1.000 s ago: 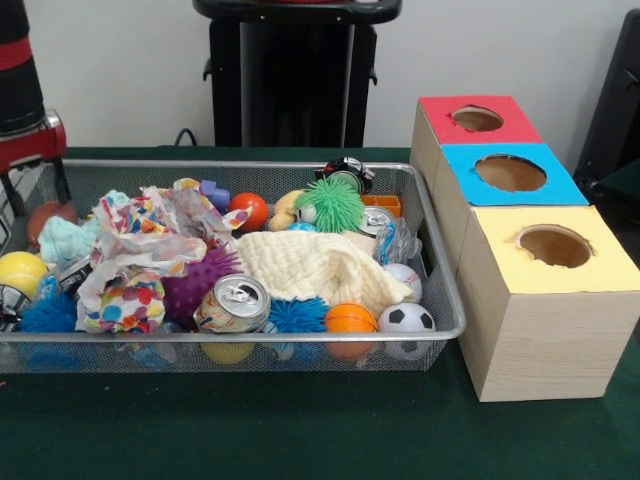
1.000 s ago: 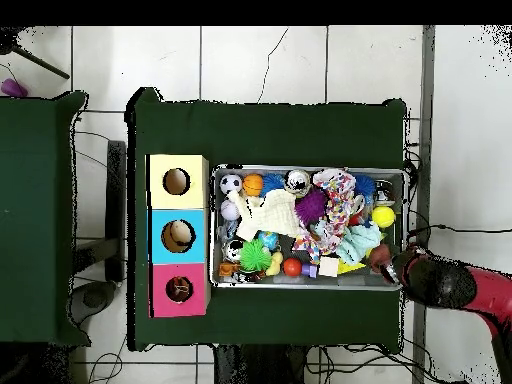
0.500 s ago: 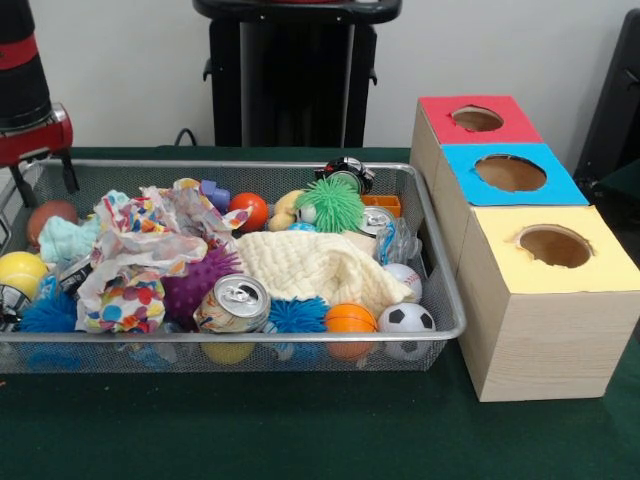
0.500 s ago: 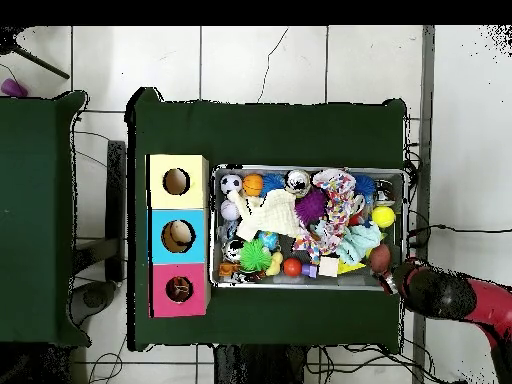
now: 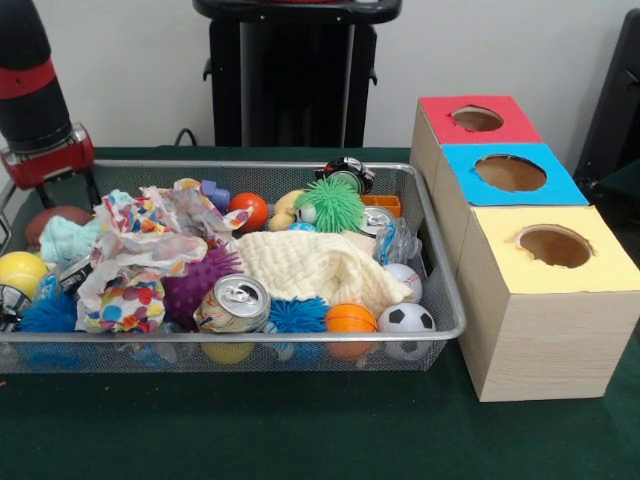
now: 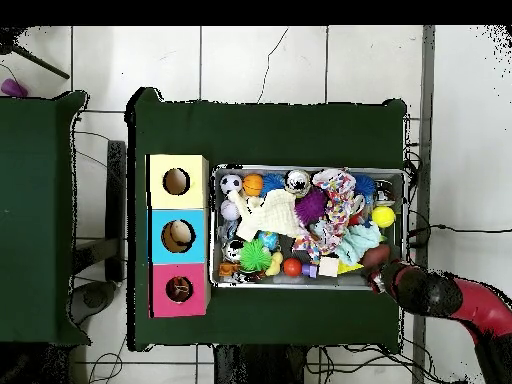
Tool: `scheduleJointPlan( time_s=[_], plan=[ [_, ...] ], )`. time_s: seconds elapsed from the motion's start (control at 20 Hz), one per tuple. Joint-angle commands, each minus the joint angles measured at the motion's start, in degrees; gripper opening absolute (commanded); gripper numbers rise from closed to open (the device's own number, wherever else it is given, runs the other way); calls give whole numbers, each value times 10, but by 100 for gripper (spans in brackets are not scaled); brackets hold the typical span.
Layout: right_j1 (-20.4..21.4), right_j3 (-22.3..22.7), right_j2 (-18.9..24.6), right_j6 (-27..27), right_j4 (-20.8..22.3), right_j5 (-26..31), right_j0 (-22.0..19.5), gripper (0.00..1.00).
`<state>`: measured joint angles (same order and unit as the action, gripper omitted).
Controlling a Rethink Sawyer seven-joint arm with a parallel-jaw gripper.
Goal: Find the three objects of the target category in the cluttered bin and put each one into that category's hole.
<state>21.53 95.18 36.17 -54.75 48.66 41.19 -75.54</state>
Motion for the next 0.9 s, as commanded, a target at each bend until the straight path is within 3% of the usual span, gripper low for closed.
scheduleJointPlan(
  time_s=[0.05, 0.1, 0.45, 0.8, 0.85, 0.9],
  plan=[
    [-74, -58, -5, 114, 55, -23, 14, 100],
    [-113, -111, -3, 151, 54, -11, -3, 100],
    [-77, -86, 6, 138, 53, -3, 13, 100],
    [-67, -97, 17, 161, 44, 20, 19, 100],
    [-71, -96, 24, 168, 40, 17, 12, 0],
    [-73, -95, 27, 168, 37, 16, 8, 0]
  ],
)
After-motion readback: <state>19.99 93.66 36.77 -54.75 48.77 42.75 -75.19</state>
